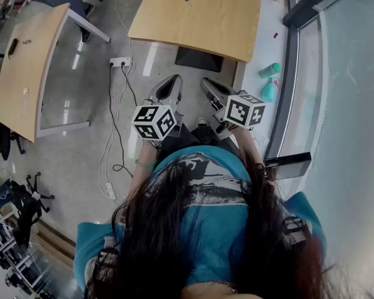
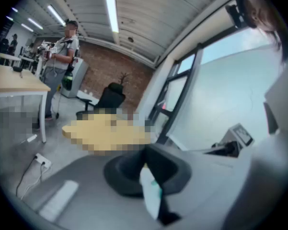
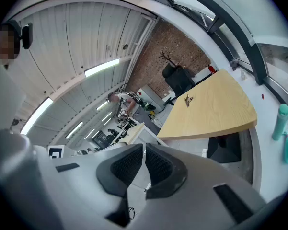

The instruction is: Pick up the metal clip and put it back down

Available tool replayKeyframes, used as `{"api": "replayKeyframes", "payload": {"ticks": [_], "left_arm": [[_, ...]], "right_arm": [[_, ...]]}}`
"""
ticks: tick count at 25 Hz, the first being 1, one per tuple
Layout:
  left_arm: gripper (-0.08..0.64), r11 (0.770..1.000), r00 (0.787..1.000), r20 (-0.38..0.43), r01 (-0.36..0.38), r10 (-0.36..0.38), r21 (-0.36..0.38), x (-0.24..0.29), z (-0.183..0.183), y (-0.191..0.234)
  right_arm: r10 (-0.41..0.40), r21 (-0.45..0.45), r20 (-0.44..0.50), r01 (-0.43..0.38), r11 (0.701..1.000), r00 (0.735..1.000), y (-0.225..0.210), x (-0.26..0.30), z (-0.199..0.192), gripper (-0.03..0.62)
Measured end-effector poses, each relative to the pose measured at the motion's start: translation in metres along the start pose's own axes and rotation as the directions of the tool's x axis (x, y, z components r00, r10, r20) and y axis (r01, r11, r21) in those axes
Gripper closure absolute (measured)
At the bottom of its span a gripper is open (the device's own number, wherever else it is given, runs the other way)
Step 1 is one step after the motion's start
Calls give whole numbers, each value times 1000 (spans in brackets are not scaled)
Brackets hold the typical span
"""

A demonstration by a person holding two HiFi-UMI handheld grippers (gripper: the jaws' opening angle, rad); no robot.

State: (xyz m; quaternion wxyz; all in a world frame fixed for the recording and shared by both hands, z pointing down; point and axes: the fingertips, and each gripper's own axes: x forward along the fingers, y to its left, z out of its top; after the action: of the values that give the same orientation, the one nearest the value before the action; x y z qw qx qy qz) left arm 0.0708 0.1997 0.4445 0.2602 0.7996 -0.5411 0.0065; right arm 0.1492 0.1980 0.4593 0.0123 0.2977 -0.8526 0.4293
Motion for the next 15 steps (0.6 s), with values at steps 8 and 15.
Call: {"api": "replayKeyframes", "payload": {"ticks": [8, 15], "left_arm": [[557, 1000, 1000, 2, -7, 7, 1, 2, 5, 2], [557, 1000, 1000, -7, 3, -3, 3, 11, 3, 6]], "right_arm": [[9, 8, -9, -9, 1000, 1000, -1, 5, 3, 561], [3, 10, -10, -3, 1000, 1000, -6, 12, 5, 561]]}}
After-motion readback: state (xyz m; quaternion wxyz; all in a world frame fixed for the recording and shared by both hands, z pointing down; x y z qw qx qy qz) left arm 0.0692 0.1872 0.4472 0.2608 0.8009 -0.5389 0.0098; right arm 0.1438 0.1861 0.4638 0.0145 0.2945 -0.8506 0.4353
